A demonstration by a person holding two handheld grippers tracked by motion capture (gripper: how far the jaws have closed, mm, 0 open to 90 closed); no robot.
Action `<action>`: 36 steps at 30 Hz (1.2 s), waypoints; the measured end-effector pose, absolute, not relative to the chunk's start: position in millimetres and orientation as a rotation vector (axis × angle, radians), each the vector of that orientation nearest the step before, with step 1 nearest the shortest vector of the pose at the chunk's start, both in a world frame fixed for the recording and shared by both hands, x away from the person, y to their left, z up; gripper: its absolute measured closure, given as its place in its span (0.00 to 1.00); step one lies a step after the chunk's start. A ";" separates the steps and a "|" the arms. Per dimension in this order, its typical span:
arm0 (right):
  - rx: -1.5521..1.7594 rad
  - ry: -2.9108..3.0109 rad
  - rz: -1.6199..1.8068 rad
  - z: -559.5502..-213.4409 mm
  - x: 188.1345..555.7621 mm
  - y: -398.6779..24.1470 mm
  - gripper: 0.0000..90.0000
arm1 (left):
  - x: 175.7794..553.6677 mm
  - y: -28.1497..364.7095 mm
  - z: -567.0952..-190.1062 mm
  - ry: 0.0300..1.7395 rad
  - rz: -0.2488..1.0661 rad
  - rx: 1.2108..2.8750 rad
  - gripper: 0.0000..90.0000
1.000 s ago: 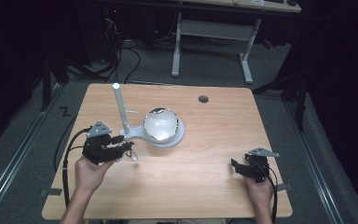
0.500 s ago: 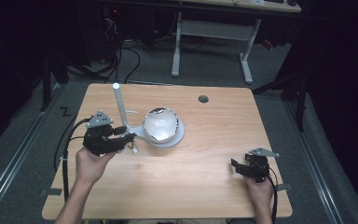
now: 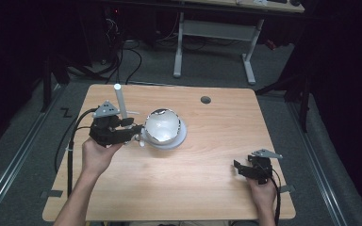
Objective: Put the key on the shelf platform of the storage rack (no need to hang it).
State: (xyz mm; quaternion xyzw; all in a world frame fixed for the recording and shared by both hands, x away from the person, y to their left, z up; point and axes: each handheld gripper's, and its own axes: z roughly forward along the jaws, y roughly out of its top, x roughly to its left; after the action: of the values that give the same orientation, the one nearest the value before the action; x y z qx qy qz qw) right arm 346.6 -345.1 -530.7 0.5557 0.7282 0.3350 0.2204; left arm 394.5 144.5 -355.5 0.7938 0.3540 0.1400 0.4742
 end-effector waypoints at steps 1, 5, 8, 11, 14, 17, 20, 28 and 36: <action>1.540 2.013 0.926 -530.6 346.5 -344.8 0.33 | 395.6 143.5 -354.2 0.863 0.344 1.939 0.61; 1.540 2.013 0.924 -530.6 346.4 -344.8 0.33 | 400.3 140.3 -349.7 0.854 0.341 1.929 0.61; 1.537 2.014 0.927 -530.7 346.6 -345.0 0.33 | 404.0 137.4 -346.7 0.847 0.336 1.927 0.61; 1.539 2.013 0.925 -530.6 346.5 -344.9 0.33 | 407.0 133.7 -344.9 0.843 0.342 1.933 0.61; 1.539 2.013 0.926 -530.6 346.4 -344.9 0.33 | 410.4 128.7 -343.3 0.839 0.360 1.942 0.61; 1.534 2.015 0.920 -530.6 346.4 -344.7 0.33 | 415.1 122.9 -342.9 0.831 0.378 1.955 0.61; 1.538 2.014 0.920 -530.6 346.2 -344.5 0.33 | 422.3 117.2 -345.2 0.827 0.373 1.966 0.61; 1.539 2.012 0.916 -530.5 345.4 -344.2 0.33 | 432.4 106.7 -350.3 0.818 0.356 1.978 0.61; 1.541 2.011 0.919 -530.5 345.4 -344.4 0.33 | 440.5 97.0 -355.8 0.819 0.347 1.990 0.61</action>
State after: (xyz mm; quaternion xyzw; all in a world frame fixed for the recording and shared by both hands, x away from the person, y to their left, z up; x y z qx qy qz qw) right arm 345.4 -344.4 -530.5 0.5577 0.7275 0.3326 0.2214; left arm 440.5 97.0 -355.8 0.8095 0.3329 0.1412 0.4625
